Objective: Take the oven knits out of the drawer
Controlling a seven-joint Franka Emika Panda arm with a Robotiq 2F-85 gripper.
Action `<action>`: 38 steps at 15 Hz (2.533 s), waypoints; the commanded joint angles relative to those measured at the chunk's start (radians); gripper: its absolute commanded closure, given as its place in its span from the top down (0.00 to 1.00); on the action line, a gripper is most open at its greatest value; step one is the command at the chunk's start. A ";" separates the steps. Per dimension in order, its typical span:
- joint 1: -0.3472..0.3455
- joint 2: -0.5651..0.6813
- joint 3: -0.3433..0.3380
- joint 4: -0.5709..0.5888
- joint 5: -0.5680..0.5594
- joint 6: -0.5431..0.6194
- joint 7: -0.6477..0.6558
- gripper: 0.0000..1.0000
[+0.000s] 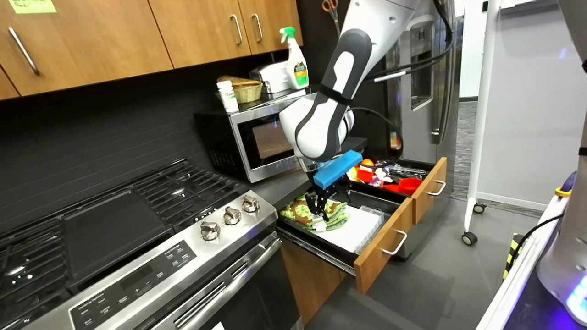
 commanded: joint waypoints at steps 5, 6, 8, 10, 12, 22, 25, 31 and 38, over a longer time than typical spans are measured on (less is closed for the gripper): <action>0.020 0.048 -0.102 0.072 -0.074 -0.004 0.059 1.00; 0.019 0.052 -0.106 0.076 -0.071 -0.007 0.061 1.00; 0.017 0.062 -0.108 0.083 -0.061 -0.007 0.059 1.00; 0.001 0.060 -0.121 0.086 -0.063 -0.013 0.039 1.00; -0.021 0.059 -0.118 0.088 -0.044 -0.018 -0.003 1.00; -0.179 0.077 -0.012 0.104 0.161 -0.051 -0.464 1.00; -0.176 0.110 -0.001 0.129 0.168 -0.062 -0.511 1.00; -0.155 0.212 0.010 0.188 0.148 -0.038 -0.521 1.00; -0.084 0.357 -0.021 0.341 0.107 0.041 -0.452 1.00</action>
